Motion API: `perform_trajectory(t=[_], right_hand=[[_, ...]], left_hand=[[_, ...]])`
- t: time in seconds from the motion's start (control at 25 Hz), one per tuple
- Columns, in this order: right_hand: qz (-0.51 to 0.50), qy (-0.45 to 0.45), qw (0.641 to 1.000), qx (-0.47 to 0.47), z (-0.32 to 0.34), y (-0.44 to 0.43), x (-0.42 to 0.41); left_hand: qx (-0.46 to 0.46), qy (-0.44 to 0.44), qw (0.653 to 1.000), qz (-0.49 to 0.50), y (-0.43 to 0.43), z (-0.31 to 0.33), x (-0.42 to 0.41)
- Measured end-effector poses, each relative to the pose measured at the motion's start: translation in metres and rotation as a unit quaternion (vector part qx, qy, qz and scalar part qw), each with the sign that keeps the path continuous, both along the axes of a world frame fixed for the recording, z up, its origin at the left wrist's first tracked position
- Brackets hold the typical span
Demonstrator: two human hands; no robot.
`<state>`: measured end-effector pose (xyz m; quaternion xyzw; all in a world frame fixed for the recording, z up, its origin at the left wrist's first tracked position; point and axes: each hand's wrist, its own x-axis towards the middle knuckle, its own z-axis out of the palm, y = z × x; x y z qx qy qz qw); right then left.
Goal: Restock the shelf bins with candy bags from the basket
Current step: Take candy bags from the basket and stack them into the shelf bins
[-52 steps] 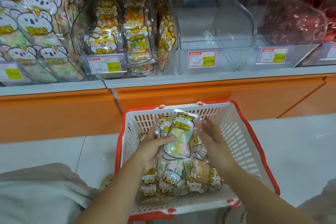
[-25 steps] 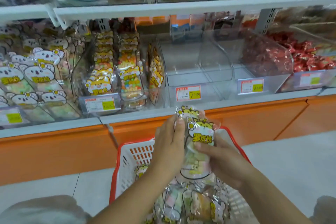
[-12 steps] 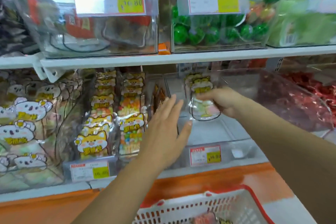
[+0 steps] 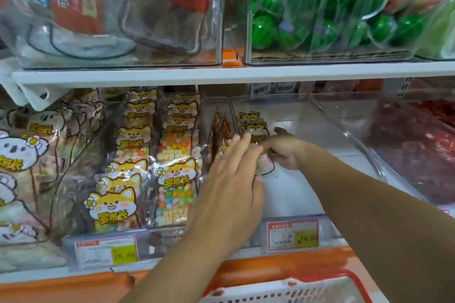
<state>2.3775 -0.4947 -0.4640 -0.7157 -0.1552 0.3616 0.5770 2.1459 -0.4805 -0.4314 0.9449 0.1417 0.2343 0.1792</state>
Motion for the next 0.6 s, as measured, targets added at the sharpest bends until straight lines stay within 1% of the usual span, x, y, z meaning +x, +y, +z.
perform_trajectory(t=[0.08, 0.16, 0.24, 0.32, 0.4, 0.52, 0.6], right_hand=[[0.006, -0.024, 0.999, -0.036, 0.001, 0.000, -0.002], [0.029, -0.067, 0.995, -0.073, -0.004, 0.001, -0.004], [0.034, -0.073, 0.992, -0.093, 0.002, -0.001, -0.011], [0.027, -0.060, 0.993, -0.094, 0.010, -0.005, -0.017], [0.006, -0.067, 0.993, -0.094, 0.022, -0.009, -0.021], [-0.010, -0.129, 0.987, -0.094, 0.054, -0.034, -0.045], [-0.007, -0.181, 0.981, -0.071, 0.074, -0.062, -0.074]], left_hand=[[0.000, 0.000, 1.000, 0.002, -0.001, -0.001, 0.000], [0.002, 0.002, 1.000, 0.004, -0.001, -0.001, 0.000], [0.006, 0.002, 1.000, 0.007, -0.001, -0.002, 0.000], [0.007, 0.002, 1.000, 0.009, -0.002, -0.002, 0.000], [0.005, 0.003, 1.000, 0.010, -0.002, -0.003, 0.000], [0.000, 0.005, 1.000, 0.001, -0.001, -0.002, -0.001], [-0.004, -0.008, 1.000, -0.008, -0.003, 0.000, -0.007]])
